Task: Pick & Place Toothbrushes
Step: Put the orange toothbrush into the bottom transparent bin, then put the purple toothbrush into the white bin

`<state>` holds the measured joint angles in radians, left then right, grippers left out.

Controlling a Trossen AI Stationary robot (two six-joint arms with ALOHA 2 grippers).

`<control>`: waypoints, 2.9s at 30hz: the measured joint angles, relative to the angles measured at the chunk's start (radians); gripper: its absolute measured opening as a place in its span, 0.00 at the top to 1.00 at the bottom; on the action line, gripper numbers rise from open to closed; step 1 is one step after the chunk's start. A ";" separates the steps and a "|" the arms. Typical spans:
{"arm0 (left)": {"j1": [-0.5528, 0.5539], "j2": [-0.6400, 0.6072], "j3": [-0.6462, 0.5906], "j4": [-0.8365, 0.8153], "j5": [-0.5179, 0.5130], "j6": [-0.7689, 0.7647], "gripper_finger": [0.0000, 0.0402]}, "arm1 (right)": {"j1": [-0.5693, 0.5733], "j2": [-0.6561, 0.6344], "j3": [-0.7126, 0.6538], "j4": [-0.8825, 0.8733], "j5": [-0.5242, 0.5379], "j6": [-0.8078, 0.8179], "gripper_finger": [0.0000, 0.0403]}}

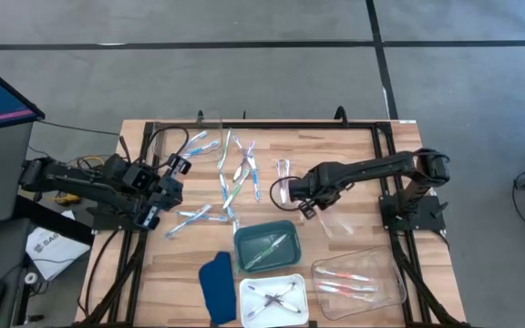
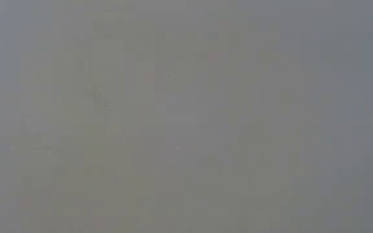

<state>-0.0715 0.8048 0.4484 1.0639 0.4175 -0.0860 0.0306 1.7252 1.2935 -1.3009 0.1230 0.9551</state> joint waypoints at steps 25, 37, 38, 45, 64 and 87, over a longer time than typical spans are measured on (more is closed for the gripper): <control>0.000 0.000 0.000 0.002 -0.003 0.082 0.98 | 0.583 -0.001 0.387 -0.181 -0.067 -0.123 0.97; -0.002 0.000 0.000 0.027 -0.006 0.078 0.98 | 0.822 0.017 0.265 0.021 -0.054 -0.021 0.97; -0.006 0.000 0.000 0.033 -0.006 0.075 0.98 | 0.828 0.019 0.248 0.030 -0.040 -0.034 0.97; -0.058 0.000 0.000 0.044 -0.006 0.055 0.98 | 0.839 0.017 0.118 0.143 -0.021 -0.003 0.96; -0.256 0.000 0.000 0.055 -0.025 0.055 0.98 | 0.862 0.017 -0.023 0.316 -0.047 0.127 0.89; -0.256 0.000 0.001 0.055 -0.028 0.063 0.98 | 0.807 0.017 -0.022 0.318 -0.047 0.172 0.86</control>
<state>-0.3271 0.8051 0.4491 1.1187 0.3897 -0.0235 0.8379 1.7420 1.2713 -0.9825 0.0757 1.1267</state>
